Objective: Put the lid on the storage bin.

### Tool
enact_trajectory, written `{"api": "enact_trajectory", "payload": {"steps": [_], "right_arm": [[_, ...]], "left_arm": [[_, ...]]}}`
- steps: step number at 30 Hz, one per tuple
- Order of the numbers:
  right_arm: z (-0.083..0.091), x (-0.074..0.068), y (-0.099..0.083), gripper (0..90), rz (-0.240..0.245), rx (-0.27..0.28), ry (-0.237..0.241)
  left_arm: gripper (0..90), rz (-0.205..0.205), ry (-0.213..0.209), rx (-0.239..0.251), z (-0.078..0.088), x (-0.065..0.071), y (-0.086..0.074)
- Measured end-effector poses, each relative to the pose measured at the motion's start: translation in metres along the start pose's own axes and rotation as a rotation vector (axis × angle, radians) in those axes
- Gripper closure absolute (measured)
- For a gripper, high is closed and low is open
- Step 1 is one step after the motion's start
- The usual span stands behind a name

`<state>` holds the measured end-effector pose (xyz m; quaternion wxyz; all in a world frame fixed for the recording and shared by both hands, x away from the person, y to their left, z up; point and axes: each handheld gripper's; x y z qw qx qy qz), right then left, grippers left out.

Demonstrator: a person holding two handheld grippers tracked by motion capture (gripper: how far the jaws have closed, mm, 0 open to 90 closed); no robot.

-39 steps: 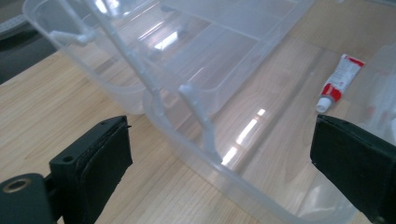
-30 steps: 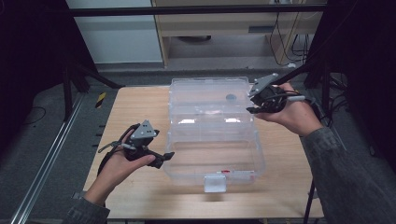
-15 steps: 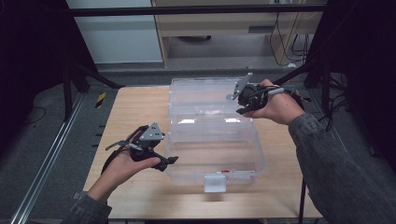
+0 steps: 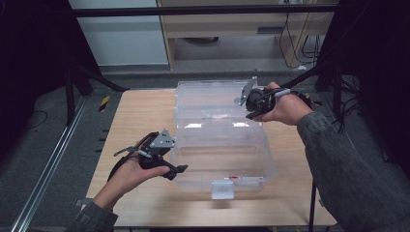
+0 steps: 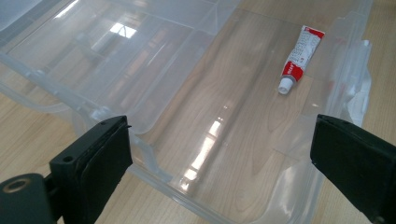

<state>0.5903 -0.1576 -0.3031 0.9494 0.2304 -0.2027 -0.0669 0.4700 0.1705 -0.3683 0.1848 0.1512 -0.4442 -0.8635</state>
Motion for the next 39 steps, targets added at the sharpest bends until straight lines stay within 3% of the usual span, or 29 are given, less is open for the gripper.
{"api": "enact_trajectory", "payload": {"steps": [15, 26, 34, 39], "right_arm": [[-0.001, 0.000, 0.004, 79.7, 0.058, -0.011, 0.037], [-0.001, -0.002, 0.003, 78.8, 0.055, -0.008, 0.024], [0.000, -0.002, 0.002, 78.4, 0.048, -0.004, 0.020], [-0.001, -0.002, 0.002, 78.3, 0.046, -0.002, 0.018]], "left_arm": [[5.3, -0.050, -0.040, -0.044, -0.002, 0.009, 0.000], [10.1, -0.110, -0.132, -0.096, -0.011, 0.022, -0.002], [15.7, -0.117, -0.195, -0.150, -0.027, 0.029, -0.012], [21.1, -0.124, -0.211, -0.173, -0.034, 0.032, -0.016]]}}
Point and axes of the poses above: each handheld gripper's, and its own axes: z roughly backward along the jaws, y roughly out of its top, x roughly to its right, and after that the axes turned 11 degrees about x, right-handed
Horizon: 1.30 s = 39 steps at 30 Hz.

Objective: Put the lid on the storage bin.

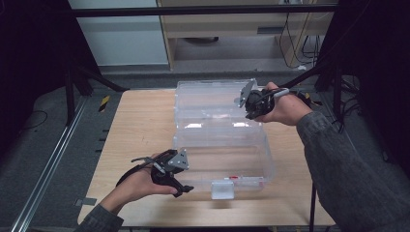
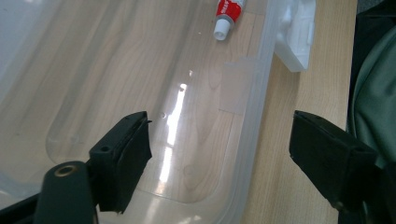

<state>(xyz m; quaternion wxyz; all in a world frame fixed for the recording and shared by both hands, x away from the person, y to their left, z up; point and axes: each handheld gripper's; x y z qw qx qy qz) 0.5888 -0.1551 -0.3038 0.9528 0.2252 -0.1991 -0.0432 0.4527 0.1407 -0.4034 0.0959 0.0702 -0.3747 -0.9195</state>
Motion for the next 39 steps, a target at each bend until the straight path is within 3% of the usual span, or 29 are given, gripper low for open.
{"api": "enact_trajectory", "payload": {"steps": [17, 23, 31, 39], "right_arm": [[0.000, 0.000, 0.000, 78.1, -0.003, 0.003, -0.004], [0.000, -0.001, 0.000, 78.3, 0.001, 0.003, -0.004], [0.000, 0.000, 0.000, 78.2, -0.002, 0.004, -0.004], [0.000, -0.001, 0.000, 78.5, 0.001, 0.005, -0.005]], "left_arm": [[54.0, -0.015, -0.046, -0.057, -0.014, 0.001, -0.001], [64.2, -0.005, -0.046, -0.055, -0.015, 0.000, -0.002], [73.3, 0.013, -0.076, -0.062, -0.015, 0.000, -0.002], [79.5, 0.040, -0.090, -0.040, -0.015, 0.000, -0.004]]}}
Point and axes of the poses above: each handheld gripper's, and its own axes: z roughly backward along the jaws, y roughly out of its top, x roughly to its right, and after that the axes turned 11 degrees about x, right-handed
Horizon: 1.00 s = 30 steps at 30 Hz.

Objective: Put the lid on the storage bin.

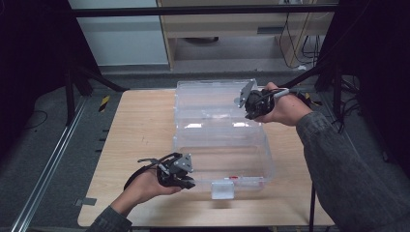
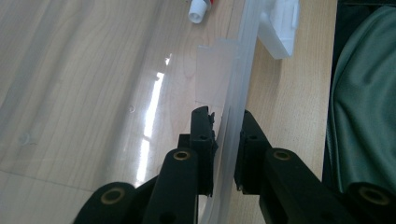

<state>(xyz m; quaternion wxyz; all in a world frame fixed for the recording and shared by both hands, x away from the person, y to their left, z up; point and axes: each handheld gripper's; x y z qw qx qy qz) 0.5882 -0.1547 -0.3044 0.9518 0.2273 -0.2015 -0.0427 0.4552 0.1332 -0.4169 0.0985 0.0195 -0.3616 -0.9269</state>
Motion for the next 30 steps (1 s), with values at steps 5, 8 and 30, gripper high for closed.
{"api": "enact_trajectory", "payload": {"steps": [5, 8, 30], "right_arm": [[0.000, 0.000, 0.000, 78.8, 0.006, -0.001, 0.004], [0.000, 0.000, 0.000, 79.1, 0.008, 0.000, 0.005], [0.008, -0.009, 0.011, 85.9, 0.070, -0.010, 0.047]], "left_arm": [[80.0, -0.002, 0.002, -0.002, 0.000, 0.000, 0.001], [80.0, 0.005, 0.003, -0.004, 0.000, 0.000, 0.001], [78.4, 0.034, 0.088, 0.000, 0.001, 0.004, 0.000]]}}
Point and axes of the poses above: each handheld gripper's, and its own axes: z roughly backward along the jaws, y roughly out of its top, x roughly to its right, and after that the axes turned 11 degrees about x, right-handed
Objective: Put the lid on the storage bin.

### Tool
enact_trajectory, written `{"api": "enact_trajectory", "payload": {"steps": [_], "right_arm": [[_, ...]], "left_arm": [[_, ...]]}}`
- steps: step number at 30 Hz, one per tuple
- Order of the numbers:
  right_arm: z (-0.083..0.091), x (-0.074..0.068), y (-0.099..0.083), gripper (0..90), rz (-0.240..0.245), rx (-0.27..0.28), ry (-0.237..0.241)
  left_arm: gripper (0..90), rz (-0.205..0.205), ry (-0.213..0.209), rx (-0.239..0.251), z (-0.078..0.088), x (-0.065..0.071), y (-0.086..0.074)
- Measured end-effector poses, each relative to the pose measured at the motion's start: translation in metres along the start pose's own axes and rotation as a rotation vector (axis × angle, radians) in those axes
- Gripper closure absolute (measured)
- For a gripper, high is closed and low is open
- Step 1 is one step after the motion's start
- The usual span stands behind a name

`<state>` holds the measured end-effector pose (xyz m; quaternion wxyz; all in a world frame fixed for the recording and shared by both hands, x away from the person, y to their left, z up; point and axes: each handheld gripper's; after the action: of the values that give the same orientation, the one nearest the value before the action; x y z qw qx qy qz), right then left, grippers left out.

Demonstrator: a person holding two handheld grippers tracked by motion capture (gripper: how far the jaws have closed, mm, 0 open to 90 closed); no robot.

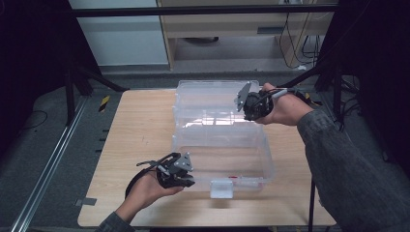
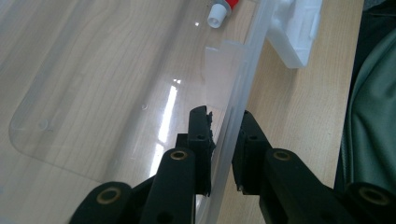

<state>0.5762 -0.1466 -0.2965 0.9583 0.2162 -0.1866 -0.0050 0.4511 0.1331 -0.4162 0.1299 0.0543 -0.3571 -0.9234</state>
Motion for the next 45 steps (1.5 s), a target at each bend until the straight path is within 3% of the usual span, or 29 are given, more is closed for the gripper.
{"api": "enact_trajectory", "payload": {"steps": [4, 14, 16, 19, 22, 23, 24, 26, 27, 29, 30, 45], "right_arm": [[0.004, -0.005, 0.002, 86.3, 0.006, 0.006, 0.000], [0.012, -0.016, 0.004, 86.7, 0.017, 0.024, -0.005], [0.013, -0.019, 0.005, 86.7, 0.021, 0.024, -0.008], [0.015, -0.025, 0.005, 86.7, 0.025, 0.027, -0.016], [0.017, -0.030, 0.006, 86.7, 0.028, 0.036, -0.022], [0.018, -0.032, 0.006, 86.7, 0.031, 0.037, -0.022], [0.019, -0.033, 0.006, 86.6, 0.032, 0.037, -0.023], [0.021, -0.038, 0.006, 86.6, 0.038, 0.038, -0.028], [0.021, -0.040, 0.006, 86.6, 0.039, 0.040, -0.030], [0.023, -0.044, 0.006, 86.5, 0.040, 0.042, -0.035], [0.023, -0.046, 0.005, 86.4, 0.039, 0.044, -0.038], [0.032, -0.078, 0.001, 86.0, 0.052, 0.078, -0.060]], "left_arm": [[77.8, 0.004, 0.020, 0.007, -0.001, 0.001, -0.001], [77.1, 0.017, 0.024, 0.012, 0.000, 0.001, -0.002], [77.1, 0.051, 0.029, 0.014, -0.001, 0.003, -0.003], [77.0, 0.053, 0.032, 0.015, -0.001, 0.003, -0.003], [76.8, 0.084, 0.040, 0.018, -0.001, 0.006, -0.004], [76.7, 0.043, 0.035, 0.014, -0.001, 0.003, -0.003], [76.5, 0.072, 0.038, 0.022, -0.001, 0.005, -0.003], [76.2, 0.081, 0.038, 0.025, -0.001, 0.005, -0.003], [76.1, 0.116, 0.044, 0.029, -0.002, 0.007, -0.004], [76.0, 0.103, 0.044, 0.034, -0.002, 0.007, -0.004], [75.9, 0.024, 0.035, 0.024, -0.001, 0.001, -0.003], [74.5, 0.022, 0.045, 0.016, -0.001, 0.003, -0.002]]}}
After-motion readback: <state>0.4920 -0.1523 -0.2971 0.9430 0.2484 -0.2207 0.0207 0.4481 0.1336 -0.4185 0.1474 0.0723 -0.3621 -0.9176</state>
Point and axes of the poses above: each handheld gripper's, and its own axes: z roughly backward along the jaws, y roughly out of its top, x roughly to its right, and after that the axes turned 11 degrees about x, right-handed
